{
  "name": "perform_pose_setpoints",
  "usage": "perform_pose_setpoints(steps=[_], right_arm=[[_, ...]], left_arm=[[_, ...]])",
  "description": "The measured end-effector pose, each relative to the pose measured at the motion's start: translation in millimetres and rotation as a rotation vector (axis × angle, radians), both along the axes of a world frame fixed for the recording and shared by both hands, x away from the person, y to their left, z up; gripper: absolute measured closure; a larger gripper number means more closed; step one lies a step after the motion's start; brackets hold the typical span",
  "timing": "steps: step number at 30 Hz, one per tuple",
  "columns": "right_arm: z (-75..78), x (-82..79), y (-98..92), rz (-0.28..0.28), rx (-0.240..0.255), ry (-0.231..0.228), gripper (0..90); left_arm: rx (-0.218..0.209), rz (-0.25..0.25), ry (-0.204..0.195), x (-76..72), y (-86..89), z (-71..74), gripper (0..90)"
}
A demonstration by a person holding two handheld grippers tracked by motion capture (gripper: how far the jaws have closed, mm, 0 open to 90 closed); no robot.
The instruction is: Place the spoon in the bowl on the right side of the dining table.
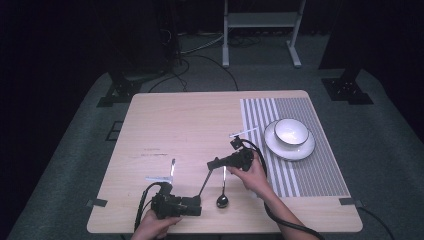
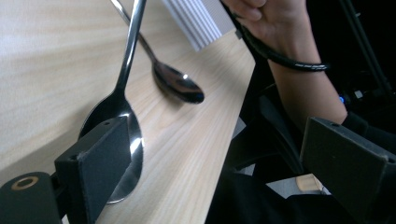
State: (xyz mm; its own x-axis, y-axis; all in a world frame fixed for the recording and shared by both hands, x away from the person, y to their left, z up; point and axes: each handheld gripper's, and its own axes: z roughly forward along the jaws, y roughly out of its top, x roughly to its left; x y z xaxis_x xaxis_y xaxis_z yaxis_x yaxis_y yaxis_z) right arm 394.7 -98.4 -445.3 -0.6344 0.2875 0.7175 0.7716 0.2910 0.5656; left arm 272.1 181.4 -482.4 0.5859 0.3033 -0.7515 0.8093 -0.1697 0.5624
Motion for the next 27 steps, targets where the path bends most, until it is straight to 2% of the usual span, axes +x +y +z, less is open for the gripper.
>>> perform_pose_setpoints(steps=[3,10,27], right_arm=[[0.8,0.4,0.0,0.001,0.001,0.011,88.7],[1.4,3.9,-2.6,-0.005,0.026,0.042,88.7],[17.7,11.3,-16.4,-0.030,0.025,0.040,88.6]], left_arm=[[-0.014,0.012,-0.025,-0.4,5.3,6.5,7.3],[-0.031,0.058,-0.054,0.4,21.3,16.1,7.3],[-0.030,0.149,-0.092,3.3,51.5,29.3,7.2]])
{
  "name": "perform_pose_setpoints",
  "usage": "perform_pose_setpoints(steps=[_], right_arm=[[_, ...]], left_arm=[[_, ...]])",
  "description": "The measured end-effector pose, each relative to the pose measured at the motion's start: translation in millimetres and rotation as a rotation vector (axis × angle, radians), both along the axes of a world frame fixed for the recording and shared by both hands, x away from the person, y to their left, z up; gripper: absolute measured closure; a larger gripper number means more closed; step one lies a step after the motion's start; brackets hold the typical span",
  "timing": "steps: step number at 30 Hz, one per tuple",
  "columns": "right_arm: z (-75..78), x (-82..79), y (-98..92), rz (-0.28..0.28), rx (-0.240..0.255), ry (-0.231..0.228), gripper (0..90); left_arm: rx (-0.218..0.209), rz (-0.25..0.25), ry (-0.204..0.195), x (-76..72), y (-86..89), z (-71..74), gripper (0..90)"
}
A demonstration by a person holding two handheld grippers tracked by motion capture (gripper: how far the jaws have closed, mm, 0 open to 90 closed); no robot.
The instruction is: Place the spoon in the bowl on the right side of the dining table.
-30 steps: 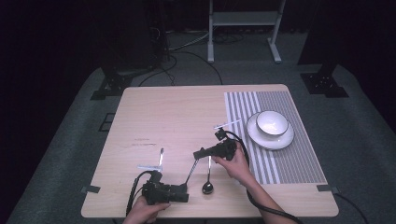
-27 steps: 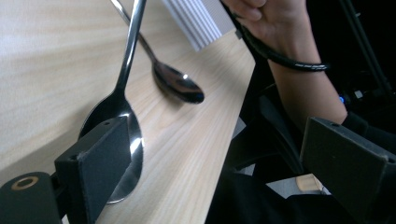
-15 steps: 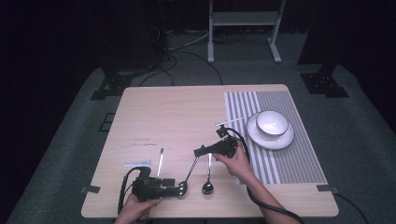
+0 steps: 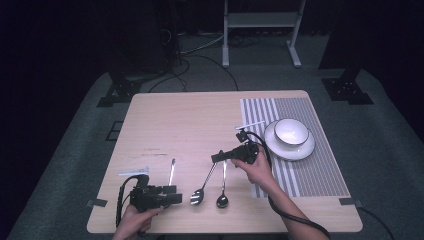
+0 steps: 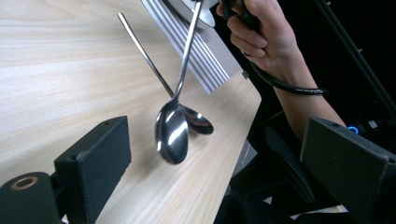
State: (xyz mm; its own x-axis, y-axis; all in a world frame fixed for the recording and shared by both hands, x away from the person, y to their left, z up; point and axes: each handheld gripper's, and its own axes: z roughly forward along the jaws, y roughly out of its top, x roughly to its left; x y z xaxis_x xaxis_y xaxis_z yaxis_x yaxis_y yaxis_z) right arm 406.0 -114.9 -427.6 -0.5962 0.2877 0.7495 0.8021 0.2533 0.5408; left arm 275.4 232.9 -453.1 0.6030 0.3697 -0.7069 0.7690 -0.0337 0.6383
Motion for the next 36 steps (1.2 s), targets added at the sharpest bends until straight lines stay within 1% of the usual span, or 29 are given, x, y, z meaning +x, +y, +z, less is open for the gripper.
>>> perform_pose_setpoints(steps=[6,9,14,15,16,18,19,24,31,35,36], right_arm=[[5.8,2.5,-9.0,-0.027,0.006,-0.005,88.6],[8.2,4.7,-13.7,-0.040,0.005,-0.005,88.6],[11.5,6.3,-20.9,-0.061,0.008,-0.007,88.6],[13.6,7.6,-25.9,-0.073,0.006,-0.008,88.6],[15.0,8.3,-28.6,-0.080,0.008,-0.006,88.6],[18.2,9.6,-34.6,-0.098,0.010,-0.006,88.6],[19.8,10.4,-38.1,-0.106,0.012,-0.006,88.6],[27.5,14.4,-55.6,-0.146,0.008,-0.013,88.6],[39.5,18.1,-84.0,-0.218,0.015,-0.026,88.6],[45.1,19.2,-102.6,-0.264,0.015,-0.030,88.6],[45.1,19.2,-102.6,-0.264,0.015,-0.030,88.6]], left_arm=[[-0.003,0.018,-0.005,0.3,5.7,1.9,7.2],[0.005,0.029,-0.008,0.3,10.4,2.0,7.2],[0.000,0.046,-0.013,0.4,17.0,3.4,7.2],[0.001,0.055,-0.020,0.3,21.2,3.9,7.2],[-0.002,0.061,-0.016,-0.1,22.5,4.2,7.2],[-0.004,0.068,-0.024,-0.1,27.8,4.3,7.2],[-0.008,0.077,-0.022,-0.2,29.7,4.5,7.2],[-0.003,0.097,-0.031,0.0,37.9,5.5,7.2],[-0.010,0.111,-0.027,-0.5,42.0,4.8,7.2],[-0.005,0.113,-0.034,-0.5,44.3,5.0,7.2],[-0.005,0.113,-0.034,-0.5,44.3,5.0,7.2]])
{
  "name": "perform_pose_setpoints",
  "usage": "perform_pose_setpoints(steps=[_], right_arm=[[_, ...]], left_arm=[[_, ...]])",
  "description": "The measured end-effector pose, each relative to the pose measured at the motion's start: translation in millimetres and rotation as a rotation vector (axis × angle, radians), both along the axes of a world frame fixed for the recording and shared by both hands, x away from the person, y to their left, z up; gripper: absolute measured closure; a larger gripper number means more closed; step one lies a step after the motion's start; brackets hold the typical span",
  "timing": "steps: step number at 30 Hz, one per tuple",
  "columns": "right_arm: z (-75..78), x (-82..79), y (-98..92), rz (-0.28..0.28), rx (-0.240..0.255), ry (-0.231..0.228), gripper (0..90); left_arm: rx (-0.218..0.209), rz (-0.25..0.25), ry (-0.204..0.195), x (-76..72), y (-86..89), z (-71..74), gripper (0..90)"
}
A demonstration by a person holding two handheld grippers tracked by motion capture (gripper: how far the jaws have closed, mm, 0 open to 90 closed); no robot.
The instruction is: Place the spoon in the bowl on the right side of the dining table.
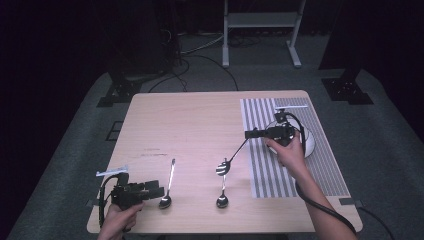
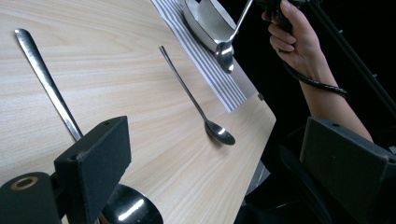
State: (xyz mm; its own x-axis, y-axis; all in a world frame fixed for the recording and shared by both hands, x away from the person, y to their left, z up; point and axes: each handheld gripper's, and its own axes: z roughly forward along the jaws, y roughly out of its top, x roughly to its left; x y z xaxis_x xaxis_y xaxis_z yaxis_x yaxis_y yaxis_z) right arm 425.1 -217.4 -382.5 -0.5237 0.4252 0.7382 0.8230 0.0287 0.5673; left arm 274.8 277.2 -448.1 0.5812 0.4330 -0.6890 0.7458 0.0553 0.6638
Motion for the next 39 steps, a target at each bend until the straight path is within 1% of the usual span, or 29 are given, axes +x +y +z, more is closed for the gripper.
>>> perform_pose_setpoints(steps=[2,3,4,5,6,7,8,9,11,13,14,15,17,18,19,20,21,27,28,29,34,39], right_arm=[[3.1,0.8,-9.6,-0.024,-0.001,0.000,88.6],[5.7,1.9,-19.2,-0.048,0.000,-0.001,88.6],[7.0,2.5,-23.9,-0.060,0.001,-0.001,88.6],[7.0,2.5,-23.9,-0.060,0.001,-0.001,88.6],[9.0,3.3,-32.0,-0.080,0.002,-0.002,88.6],[9.8,3.5,-36.2,-0.093,0.005,0.000,88.6],[9.8,3.5,-36.2,-0.093,0.005,0.000,88.6],[10.7,4.2,-44.8,-0.117,0.010,0.003,88.6],[11.1,4.7,-51.8,-0.135,0.008,0.005,88.6],[11.3,4.9,-54.4,-0.141,0.008,0.006,88.6],[12.1,5.4,-62.2,-0.161,0.007,0.010,88.6],[12.4,5.7,-65.9,-0.168,0.009,0.009,88.6],[13.1,6.4,-73.1,-0.184,0.009,0.009,88.5],[13.1,6.4,-73.1,-0.184,0.009,0.009,88.5],[14.0,7.1,-80.1,-0.202,0.008,0.010,88.6],[14.0,7.1,-80.1,-0.202,0.008,0.010,88.6],[15.1,7.8,-86.9,-0.221,0.004,0.010,88.6],[18.4,9.6,-107.4,-0.287,-0.005,0.015,88.6],[18.4,9.6,-107.4,-0.287,-0.005,0.015,88.6],[18.9,10.0,-113.3,-0.304,-0.006,0.016,88.6],[19.9,9.8,-130.5,-0.359,0.002,0.023,88.5],[17.6,8.4,-146.3,-0.412,0.008,0.034,88.5]], left_arm=[[0.002,0.003,0.003,-0.1,1.2,-0.1,7.2],[-0.001,0.009,0.003,0.1,2.6,-0.5,7.2],[-0.002,0.010,0.002,0.3,3.4,-0.8,7.2],[-0.002,0.010,0.002,0.3,3.4,-0.8,7.2],[-0.002,0.013,0.005,0.4,4.5,-1.2,7.2],[-0.004,0.018,0.007,0.6,7.0,-2.3,7.2],[-0.004,0.018,0.007,0.6,7.0,-2.3,7.2],[-0.003,0.024,0.009,0.5,8.7,-2.4,7.2],[-0.001,0.024,0.006,0.6,10.1,-2.4,7.2],[-0.001,0.031,0.007,0.2,12.4,-2.1,7.2],[-0.001,0.039,0.006,0.0,14.4,-2.2,7.2],[-0.002,0.042,0.007,0.0,15.6,-2.3,7.2],[-0.003,0.048,0.008,0.0,17.2,-2.5,7.2],[-0.003,0.048,0.008,0.0,17.2,-2.5,7.2],[-0.006,0.053,0.009,0.0,18.4,-2.6,7.2],[-0.006,0.053,0.009,0.0,18.4,-2.6,7.2],[-0.006,0.053,0.009,0.0,18.9,-2.6,7.2],[-0.007,0.056,0.006,-0.1,20.3,-2.6,7.2],[-0.007,0.056,0.006,-0.1,20.3,-2.6,7.2],[-0.007,0.057,0.007,-0.1,20.4,-2.6,7.2],[-0.008,0.058,0.008,-0.1,20.8,-2.8,7.2],[-0.011,0.061,0.011,0.0,20.9,-3.2,7.2]])
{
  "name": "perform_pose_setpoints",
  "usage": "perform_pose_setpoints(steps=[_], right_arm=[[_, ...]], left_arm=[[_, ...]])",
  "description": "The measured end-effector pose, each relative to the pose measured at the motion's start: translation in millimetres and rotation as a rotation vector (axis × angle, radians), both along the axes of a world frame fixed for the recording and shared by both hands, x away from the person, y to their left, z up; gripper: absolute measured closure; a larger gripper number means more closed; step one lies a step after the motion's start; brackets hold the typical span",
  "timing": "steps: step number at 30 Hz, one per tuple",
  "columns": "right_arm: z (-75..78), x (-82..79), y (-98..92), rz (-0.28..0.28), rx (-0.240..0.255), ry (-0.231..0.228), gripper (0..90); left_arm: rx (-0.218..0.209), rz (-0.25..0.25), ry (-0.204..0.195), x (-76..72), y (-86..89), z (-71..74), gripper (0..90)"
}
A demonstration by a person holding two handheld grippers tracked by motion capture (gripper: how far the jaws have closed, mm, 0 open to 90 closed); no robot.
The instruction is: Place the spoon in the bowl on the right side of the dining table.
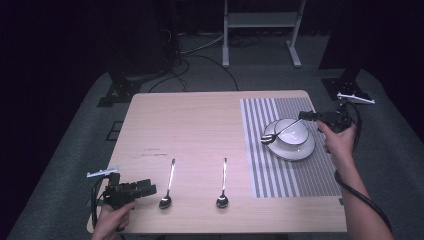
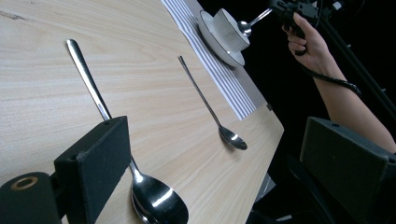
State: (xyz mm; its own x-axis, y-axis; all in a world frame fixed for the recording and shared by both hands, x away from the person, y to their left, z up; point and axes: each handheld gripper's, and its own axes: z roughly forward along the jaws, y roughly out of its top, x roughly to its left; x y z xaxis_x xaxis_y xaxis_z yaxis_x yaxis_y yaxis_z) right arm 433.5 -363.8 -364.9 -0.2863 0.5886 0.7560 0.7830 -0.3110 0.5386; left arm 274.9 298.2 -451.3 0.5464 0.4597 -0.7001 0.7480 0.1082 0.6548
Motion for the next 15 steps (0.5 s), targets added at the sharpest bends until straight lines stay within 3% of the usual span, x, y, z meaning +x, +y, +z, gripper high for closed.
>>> perform_pose_setpoints(steps=[15], right_arm=[[-3.5,-6.3,-37.3,-0.139,0.010,0.015,88.5]], left_arm=[[0.005,-0.002,-0.001,-0.4,-1.4,-0.1,7.2]])
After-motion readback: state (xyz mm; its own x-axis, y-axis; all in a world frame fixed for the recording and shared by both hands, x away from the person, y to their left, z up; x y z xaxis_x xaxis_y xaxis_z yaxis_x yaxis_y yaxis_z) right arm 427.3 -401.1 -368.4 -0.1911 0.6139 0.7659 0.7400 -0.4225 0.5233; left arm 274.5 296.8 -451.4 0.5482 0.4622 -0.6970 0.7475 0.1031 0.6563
